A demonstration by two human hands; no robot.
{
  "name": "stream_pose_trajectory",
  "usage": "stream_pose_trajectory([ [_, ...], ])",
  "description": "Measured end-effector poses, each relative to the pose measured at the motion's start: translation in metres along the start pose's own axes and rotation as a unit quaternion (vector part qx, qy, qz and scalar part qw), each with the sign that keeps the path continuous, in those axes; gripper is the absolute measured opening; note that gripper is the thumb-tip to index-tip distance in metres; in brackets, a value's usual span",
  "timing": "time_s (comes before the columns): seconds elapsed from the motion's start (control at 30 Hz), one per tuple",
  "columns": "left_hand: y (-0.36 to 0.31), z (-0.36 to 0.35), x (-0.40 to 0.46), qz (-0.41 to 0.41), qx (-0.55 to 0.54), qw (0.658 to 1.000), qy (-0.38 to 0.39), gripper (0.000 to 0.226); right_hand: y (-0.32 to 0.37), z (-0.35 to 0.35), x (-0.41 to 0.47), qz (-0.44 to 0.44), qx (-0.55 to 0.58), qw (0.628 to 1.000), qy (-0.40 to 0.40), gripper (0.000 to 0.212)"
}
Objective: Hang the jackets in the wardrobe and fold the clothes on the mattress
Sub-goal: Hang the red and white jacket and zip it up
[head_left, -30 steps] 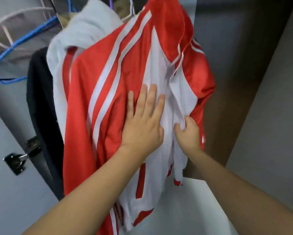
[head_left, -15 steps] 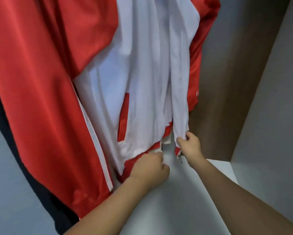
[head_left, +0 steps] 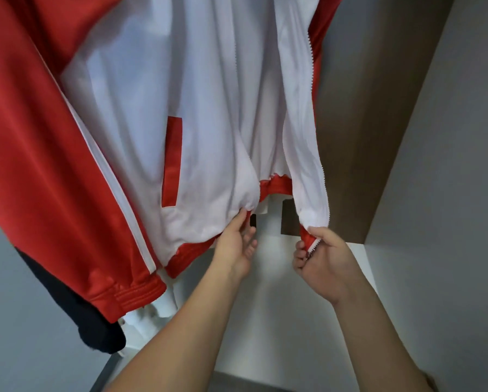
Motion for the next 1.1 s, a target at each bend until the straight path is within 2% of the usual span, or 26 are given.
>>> stream_pose_trajectory([
  [0.07,-0.004,0.004,-0.011,-0.019,0.004,0.999,0.026,0.004,-0.004,0.001,-0.013,-0.024,0.089,0.995,0.042,0.025],
  [0.13,-0.01,0.015,-0.03,-0.035,-0.009,0.996,0.08,0.01,-0.011,-0.005,-0.02,-0.027,0.124,0.991,0.05,0.023],
  [0.23,-0.023,0.037,-0.058,-0.046,0.001,0.986,0.16,0.009,-0.021,-0.019,-0.02,0.009,0.079,0.996,0.041,0.013],
  [0.37,-0.045,0.046,-0.077,-0.056,0.069,0.974,0.21,0.012,-0.03,-0.03,-0.016,0.02,0.066,0.994,0.087,0.027],
  [0.47,-0.063,0.046,-0.085,-0.129,0.112,0.952,0.253,0.022,-0.035,-0.033,-0.017,-0.007,0.057,0.992,0.108,0.019],
  [0.53,-0.069,0.048,-0.09,-0.184,0.146,0.932,0.276,0.037,-0.038,-0.035,-0.018,-0.023,0.064,0.991,0.117,0.025],
  [0.6,-0.069,0.052,-0.09,-0.239,0.204,0.917,0.245,0.04,-0.041,-0.039,-0.022,-0.037,0.07,0.988,0.132,0.036],
  [0.7,-0.066,0.053,-0.086,-0.274,0.228,0.922,0.151,0.025,-0.046,-0.05,-0.026,-0.03,0.003,0.987,0.158,0.015],
  [0.87,-0.056,0.052,-0.088,-0.266,0.195,0.933,0.141,0.035,-0.047,-0.054,-0.024,0.0,-0.096,0.98,0.175,0.009],
  [1.0,-0.058,0.054,-0.09,-0.266,0.205,0.93,0.152,0.021,-0.042,-0.048,-0.026,0.018,-0.224,0.954,0.199,0.017],
  [1.1,-0.065,0.057,-0.089,-0.261,0.191,0.936,0.142,0.01,-0.037,-0.044,-0.024,0.044,-0.249,0.95,0.184,0.006],
])
Point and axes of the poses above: each hand's wrist, its own x-axis towards the middle knuckle, its own z-axis out of the back of the hand, y = z × x, the point moved 2 cm from there along x, towards the middle knuckle, and after that the axes turned 4 degrees about -y, right-handed, at the moved point
